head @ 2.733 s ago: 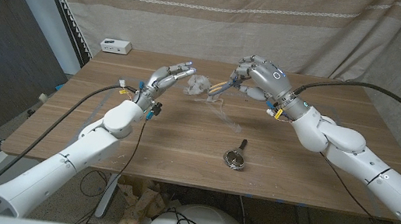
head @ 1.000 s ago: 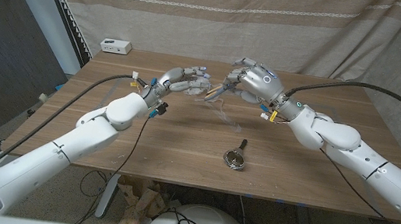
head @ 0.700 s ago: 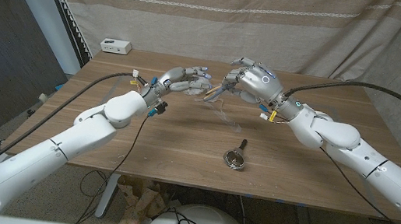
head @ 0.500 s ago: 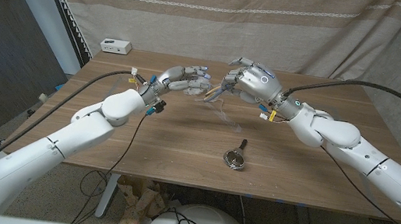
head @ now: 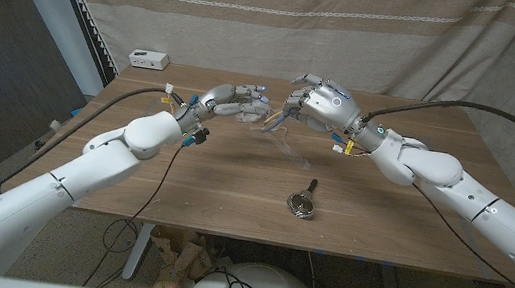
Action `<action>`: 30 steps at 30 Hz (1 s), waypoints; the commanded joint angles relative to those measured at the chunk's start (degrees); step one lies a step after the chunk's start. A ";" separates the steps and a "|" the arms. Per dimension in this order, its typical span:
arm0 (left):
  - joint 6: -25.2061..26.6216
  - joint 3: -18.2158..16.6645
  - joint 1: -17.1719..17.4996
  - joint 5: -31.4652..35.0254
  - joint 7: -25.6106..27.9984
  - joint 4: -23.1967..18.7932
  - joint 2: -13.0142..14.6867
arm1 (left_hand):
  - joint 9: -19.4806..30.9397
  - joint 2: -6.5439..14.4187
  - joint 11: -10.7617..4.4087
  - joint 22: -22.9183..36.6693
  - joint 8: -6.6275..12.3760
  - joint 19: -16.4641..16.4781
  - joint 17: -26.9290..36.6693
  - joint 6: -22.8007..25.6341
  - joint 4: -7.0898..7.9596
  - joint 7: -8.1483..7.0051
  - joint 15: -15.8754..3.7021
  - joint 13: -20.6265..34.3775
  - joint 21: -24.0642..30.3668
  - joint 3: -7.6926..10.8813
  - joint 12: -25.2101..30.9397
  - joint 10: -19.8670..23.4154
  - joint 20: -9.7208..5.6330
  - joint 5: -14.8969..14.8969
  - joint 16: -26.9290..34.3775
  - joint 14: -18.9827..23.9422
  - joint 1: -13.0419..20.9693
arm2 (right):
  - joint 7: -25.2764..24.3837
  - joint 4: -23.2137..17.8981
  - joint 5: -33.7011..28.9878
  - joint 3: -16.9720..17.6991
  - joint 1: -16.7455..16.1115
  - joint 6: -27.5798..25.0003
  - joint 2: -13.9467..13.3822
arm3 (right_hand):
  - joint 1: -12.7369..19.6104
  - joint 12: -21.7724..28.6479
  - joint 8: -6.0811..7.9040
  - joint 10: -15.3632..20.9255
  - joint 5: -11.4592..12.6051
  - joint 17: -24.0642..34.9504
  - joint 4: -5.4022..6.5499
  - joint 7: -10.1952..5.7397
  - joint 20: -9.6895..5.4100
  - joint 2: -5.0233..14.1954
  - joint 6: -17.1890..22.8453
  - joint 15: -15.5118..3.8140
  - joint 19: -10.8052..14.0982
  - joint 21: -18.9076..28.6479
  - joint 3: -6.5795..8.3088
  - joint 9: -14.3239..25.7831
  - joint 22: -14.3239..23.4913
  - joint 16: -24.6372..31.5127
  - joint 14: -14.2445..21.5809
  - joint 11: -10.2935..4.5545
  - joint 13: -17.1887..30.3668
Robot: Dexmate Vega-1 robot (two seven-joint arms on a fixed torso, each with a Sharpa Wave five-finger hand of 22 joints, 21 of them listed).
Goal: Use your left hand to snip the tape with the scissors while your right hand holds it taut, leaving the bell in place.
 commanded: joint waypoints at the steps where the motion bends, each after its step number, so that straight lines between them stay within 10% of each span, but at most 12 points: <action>1: 2.51 -0.22 0.40 -0.49 -0.07 -1.26 1.14 | 0.46 -0.06 0.07 0.11 0.37 -0.22 0.16 0.08 -0.14 0.84 -4.21 0.06 -0.11 0.53 0.23 -0.11 0.16 -0.37 0.03 -0.40 0.75 | -1.17 -0.59 -0.72 -0.05 0.39 -0.43 -0.51 | 4.27 0.49 -0.22 -0.08 0.07 0.15 0.08 -0.46 -8.97 4.68 0.34 -6.20 -0.03 0.38 -0.10 -0.05 0.02 -0.29 0.07 -0.07 0.34; 30: 0.07 3.98 -4.65 0.25 -5.37 2.80 -1.56 | 1.41 -0.16 0.06 0.10 0.56 -0.17 0.16 -0.13 0.12 0.92 -3.84 -0.23 0.03 0.85 0.36 -0.31 -0.02 -1.12 0.19 -0.58 0.76 | 0.55 -0.44 -0.41 -0.18 0.77 0.32 0.28 | 4.41 0.71 -0.54 -0.66 0.01 0.93 0.31 -0.46 -8.96 4.80 0.15 -6.20 -0.51 1.37 0.02 -0.50 -0.03 -1.25 -0.01 -0.11 0.74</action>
